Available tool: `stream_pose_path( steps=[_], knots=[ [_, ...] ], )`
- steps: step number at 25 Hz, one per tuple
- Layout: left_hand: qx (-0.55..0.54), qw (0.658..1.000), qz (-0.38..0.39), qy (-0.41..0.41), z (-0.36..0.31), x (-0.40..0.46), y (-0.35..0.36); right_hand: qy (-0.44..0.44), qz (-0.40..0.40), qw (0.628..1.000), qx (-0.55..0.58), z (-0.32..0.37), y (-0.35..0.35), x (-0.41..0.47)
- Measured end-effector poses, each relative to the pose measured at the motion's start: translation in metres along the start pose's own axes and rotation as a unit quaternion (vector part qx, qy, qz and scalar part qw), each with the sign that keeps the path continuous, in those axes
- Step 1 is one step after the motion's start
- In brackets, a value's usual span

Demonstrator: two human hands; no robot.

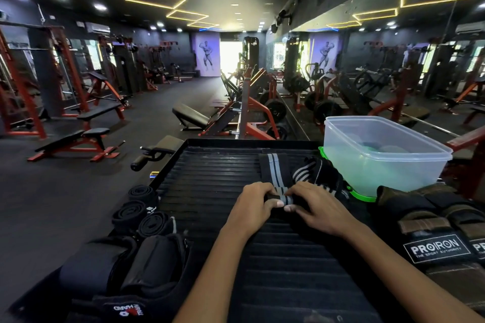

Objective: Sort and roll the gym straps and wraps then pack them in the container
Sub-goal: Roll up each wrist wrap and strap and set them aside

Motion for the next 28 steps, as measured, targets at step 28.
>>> stream_pose_path(
  steps=[28],
  knots=[
    [-0.124, 0.972, -0.059, -0.191, 0.019, -0.008, -0.014, -0.015, 0.076, 0.994, -0.077, 0.003, 0.012, 0.002]
  ],
)
Point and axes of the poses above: each hand's wrist, its own x-axis towards the middle knuckle, its own y-axis out of the palm, z = x × y, the point moved 7 cm from there along x, towards the middle knuckle, and after that the axes turned 8 degrees about y, right-handed, at the moved point
